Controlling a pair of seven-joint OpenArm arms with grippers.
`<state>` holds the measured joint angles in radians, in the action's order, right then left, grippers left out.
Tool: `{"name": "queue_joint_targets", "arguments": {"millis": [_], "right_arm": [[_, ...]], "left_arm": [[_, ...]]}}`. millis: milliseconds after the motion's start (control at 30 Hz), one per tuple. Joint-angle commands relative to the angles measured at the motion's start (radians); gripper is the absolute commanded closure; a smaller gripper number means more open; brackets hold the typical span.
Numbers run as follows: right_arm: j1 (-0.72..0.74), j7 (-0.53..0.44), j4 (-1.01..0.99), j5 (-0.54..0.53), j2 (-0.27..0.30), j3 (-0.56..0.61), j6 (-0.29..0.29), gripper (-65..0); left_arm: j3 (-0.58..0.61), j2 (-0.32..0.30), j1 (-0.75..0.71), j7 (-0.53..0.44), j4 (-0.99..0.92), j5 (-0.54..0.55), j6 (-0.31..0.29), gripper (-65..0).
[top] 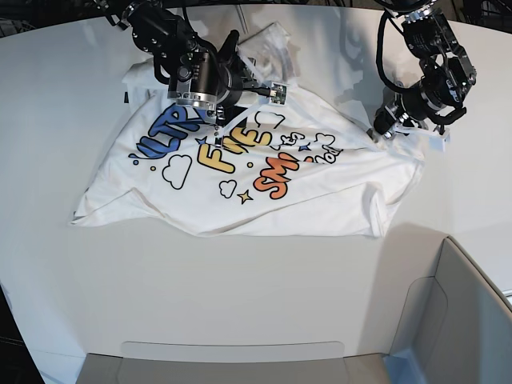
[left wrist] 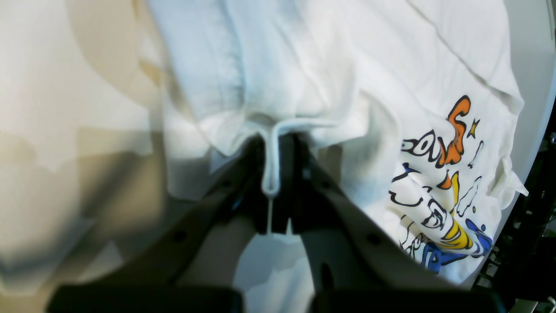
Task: Layout the t-shirt on the table in an organized manner, then fold the t-shirt properly
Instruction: 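Drag the gathered fabric with the right gripper toward the collar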
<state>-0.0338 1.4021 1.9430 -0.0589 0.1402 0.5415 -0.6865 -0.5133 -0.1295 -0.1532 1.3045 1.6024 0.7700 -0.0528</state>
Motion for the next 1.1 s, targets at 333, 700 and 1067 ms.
{"name": "queue_joint_targets", "arguments": {"millis": [333,700,1067], "right_arm": [[0.001,-0.006,-0.026,-0.012,-0.006,0.045,-0.012,-25.8],[-0.022,-0.006,-0.02,-0.011,-0.009,0.105,-0.012,-6.2],[-0.024,-0.006,-0.004,-0.012,-0.017,0.105,-0.012,-1.5]], "left_arm": [[0.002,0.02,-0.009,0.031,-0.003,-0.062,0.014,0.0],[0.002,0.02,-0.007,0.031,-0.003,-0.063,0.014,0.0],[0.006,0.02,-0.006,0.031,-0.003,-0.111,0.014,0.0]]}}
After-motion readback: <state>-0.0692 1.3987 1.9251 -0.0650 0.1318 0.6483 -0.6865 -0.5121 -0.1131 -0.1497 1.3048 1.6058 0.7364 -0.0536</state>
